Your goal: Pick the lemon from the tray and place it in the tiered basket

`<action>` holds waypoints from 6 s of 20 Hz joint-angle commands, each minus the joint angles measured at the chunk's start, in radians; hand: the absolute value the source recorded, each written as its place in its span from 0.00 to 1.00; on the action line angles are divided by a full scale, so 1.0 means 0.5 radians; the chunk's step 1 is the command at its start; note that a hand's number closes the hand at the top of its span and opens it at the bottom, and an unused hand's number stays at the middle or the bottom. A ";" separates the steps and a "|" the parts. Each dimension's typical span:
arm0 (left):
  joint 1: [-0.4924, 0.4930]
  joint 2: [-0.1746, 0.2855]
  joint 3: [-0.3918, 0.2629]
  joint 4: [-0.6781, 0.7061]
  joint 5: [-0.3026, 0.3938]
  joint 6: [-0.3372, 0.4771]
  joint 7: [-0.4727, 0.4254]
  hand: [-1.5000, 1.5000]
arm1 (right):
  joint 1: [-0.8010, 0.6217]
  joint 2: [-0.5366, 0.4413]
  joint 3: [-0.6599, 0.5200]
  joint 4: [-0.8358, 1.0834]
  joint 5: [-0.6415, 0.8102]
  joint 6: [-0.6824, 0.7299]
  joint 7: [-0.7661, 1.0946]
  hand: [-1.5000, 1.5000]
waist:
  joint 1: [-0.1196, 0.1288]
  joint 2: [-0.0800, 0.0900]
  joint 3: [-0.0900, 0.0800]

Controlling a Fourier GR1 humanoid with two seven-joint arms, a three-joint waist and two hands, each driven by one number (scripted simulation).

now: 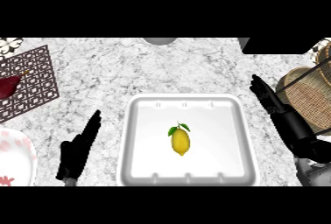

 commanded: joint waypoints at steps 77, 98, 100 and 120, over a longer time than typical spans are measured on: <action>-0.419 -0.347 0.233 -0.325 -0.464 0.193 0.187 0.50 | -0.957 0.242 0.604 -0.702 1.187 1.812 1.562 0.00 | 0.035 -0.010 0.035; -0.356 -0.429 0.298 -0.349 -0.541 0.060 0.164 0.50 | -0.599 0.436 0.457 -0.364 1.976 1.707 0.963 0.00 | 0.034 -0.010 0.034; -0.412 -0.396 0.418 -0.189 -0.458 0.015 0.017 0.50 | -0.578 0.442 0.532 -0.150 2.095 1.462 0.800 0.00 | 0.036 -0.006 0.035; -0.351 -0.458 0.415 -0.386 -0.574 -0.038 0.184 0.50 | -0.619 0.891 0.408 0.158 2.469 1.643 0.707 0.00 | 0.038 -0.010 0.034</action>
